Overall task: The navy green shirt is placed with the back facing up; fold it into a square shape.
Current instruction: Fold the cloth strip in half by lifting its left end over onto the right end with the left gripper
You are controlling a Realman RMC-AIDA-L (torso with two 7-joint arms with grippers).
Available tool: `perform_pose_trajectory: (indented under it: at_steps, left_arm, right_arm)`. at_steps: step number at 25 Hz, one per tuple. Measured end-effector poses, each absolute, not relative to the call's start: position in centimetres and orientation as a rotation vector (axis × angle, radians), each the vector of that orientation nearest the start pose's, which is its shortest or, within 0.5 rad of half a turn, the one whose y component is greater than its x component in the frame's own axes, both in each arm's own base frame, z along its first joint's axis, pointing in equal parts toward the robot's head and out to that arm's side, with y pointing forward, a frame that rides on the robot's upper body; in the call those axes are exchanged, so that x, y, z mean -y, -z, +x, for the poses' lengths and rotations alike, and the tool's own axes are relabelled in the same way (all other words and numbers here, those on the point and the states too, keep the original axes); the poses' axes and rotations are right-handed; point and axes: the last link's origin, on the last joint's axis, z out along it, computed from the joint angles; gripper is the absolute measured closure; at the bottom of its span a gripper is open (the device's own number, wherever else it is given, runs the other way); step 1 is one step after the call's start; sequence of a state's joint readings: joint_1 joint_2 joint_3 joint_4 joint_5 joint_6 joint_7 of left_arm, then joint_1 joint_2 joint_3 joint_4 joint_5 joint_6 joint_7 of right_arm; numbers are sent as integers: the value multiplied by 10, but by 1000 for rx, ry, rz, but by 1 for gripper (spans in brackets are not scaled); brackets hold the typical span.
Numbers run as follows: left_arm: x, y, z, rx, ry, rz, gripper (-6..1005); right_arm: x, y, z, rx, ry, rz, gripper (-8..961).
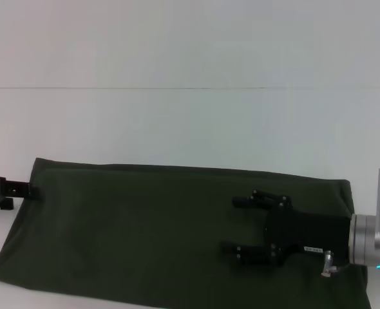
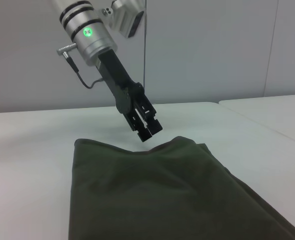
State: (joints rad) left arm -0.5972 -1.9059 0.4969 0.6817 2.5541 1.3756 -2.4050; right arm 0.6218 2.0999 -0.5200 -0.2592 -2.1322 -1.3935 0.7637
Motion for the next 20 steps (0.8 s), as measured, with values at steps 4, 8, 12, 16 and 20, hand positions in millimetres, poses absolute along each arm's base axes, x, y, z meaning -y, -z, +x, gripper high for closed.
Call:
perform_pose_trajectory:
  at_steps: [4,8,12,16,20]
  left_arm:
    - [-355,-86,-353,1803,187,-1971,248]
    - [-354,-86,-355,1799,175,-1968,203]
    - [-354,-83,-356,1793,157,-1974,128]
    - [-353,-80,-357,1792,141,-1976,128]
    - [-352,-78,-358,1786,122,-1984,128]
  right_arm:
    - [-312,74,267,-195,-640,-2764,54]
    - [-312,74,267,-195,-640,-2764,54]
    - [-312,74,267,-195,-640,-2764,54]
    - [-311,74,267,-195,-640,-2764,54]
    - [-311,74,267,-197,-640,-2764,54]
